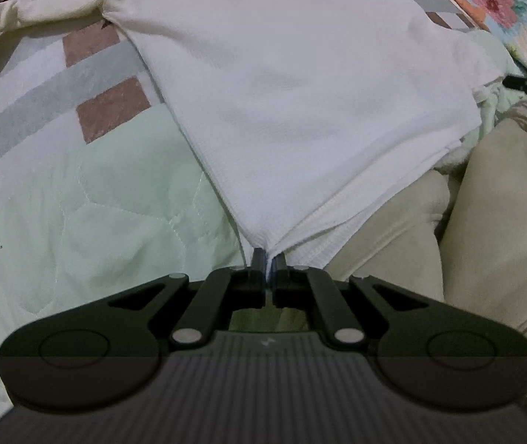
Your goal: Fold clothes
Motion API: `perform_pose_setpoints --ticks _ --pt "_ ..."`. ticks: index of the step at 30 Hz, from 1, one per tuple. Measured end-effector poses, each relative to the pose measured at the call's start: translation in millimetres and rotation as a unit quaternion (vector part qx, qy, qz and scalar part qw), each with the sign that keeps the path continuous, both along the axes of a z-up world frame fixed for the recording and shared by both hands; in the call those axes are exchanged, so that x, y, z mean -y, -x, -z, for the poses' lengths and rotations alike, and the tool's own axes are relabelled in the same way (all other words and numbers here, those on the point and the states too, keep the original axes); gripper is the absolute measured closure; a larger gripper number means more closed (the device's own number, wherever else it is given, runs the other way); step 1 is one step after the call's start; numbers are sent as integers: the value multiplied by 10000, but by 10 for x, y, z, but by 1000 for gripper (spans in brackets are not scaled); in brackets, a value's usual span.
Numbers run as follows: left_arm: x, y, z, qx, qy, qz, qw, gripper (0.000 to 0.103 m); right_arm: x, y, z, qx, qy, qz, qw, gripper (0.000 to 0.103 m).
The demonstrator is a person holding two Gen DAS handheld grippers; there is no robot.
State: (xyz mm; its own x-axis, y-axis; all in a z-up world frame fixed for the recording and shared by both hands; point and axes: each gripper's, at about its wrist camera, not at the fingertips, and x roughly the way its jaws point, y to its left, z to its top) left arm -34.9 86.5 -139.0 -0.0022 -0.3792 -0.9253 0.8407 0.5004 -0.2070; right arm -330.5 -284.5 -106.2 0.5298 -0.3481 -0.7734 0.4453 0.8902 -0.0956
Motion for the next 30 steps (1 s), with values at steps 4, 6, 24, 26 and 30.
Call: perform_pose_setpoints --ticks 4,6,24,26,30 --pt "-26 -38 6 -25 30 -78 10000 101 77 89 139 -228 211 182 9994 74" --pt "-25 -39 10 -31 33 -80 10000 101 62 60 160 -217 336 131 9991 74" --pt "-213 -130 -241 -562 879 -613 9926 101 389 310 -169 1825 -768 615 9783 102" --pt "-280 -112 -276 -605 908 -563 9924 101 526 682 -231 2533 -1385 1210 9497 102" --pt "-421 -231 -113 -1028 776 -1122 9853 101 732 929 95 2246 -1922 1945 9353 102"
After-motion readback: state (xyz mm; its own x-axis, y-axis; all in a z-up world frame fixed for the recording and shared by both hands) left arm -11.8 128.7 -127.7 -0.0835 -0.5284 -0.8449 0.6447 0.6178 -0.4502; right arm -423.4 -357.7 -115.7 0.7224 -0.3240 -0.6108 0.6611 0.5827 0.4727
